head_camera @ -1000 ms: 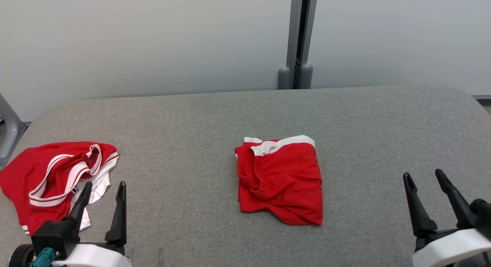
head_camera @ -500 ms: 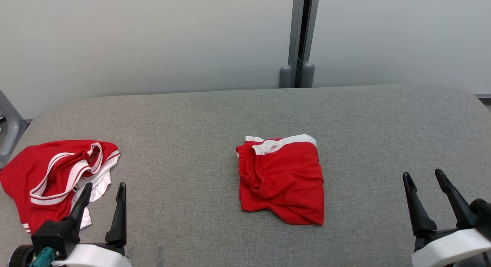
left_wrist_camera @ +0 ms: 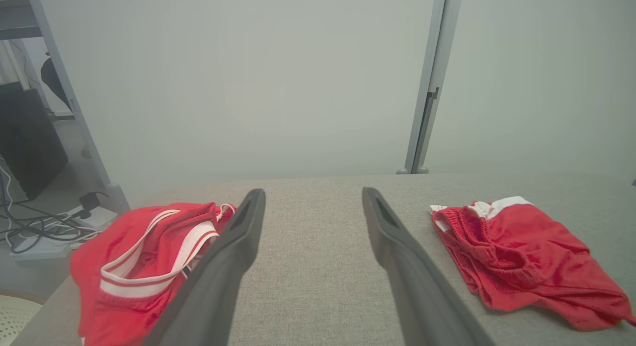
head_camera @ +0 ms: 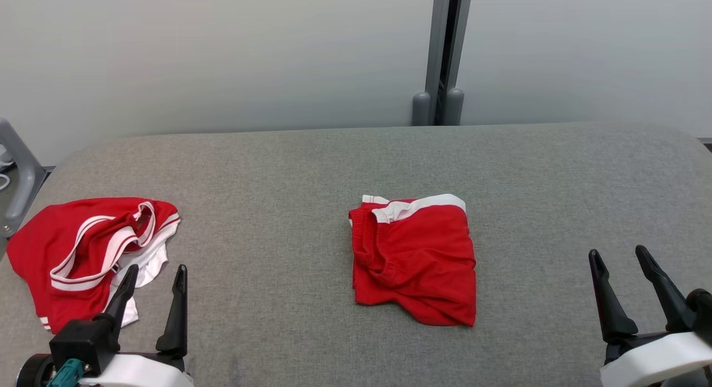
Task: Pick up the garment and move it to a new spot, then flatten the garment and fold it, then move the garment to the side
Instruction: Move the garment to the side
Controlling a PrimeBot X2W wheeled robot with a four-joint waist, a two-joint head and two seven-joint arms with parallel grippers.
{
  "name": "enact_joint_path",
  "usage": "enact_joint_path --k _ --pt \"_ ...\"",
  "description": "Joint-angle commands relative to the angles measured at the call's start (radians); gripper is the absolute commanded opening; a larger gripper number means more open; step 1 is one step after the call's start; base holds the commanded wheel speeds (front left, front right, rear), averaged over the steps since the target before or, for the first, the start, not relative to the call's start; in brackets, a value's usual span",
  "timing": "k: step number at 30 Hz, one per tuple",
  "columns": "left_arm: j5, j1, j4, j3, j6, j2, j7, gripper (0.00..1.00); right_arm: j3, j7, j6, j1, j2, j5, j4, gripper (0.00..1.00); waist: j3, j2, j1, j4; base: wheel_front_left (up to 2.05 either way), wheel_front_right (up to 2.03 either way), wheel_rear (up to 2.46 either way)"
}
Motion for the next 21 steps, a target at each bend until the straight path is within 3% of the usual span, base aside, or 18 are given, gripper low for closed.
enact_joint_path --k 1,11,21 --pt "-0.006 -0.013 -0.004 0.000 0.001 0.003 -0.005 1.00 -0.008 0.002 0.000 0.009 0.000 -0.001 -0.001 1.00 0.003 0.0000 0.0000 0.008 0.00 0.00 0.00" --pt "0.007 -0.116 0.005 -0.020 -0.032 -0.014 -0.033 1.00 0.008 -0.001 0.000 -0.077 -0.020 0.017 0.082 1.00 0.098 0.0000 0.0000 0.113 0.00 0.00 0.00" --pt "0.004 -0.255 0.086 -0.026 -0.091 -0.063 -0.100 1.00 0.073 -0.027 0.000 -0.208 -0.045 0.037 0.327 1.00 0.209 0.0000 0.0000 0.241 0.00 0.00 0.00"
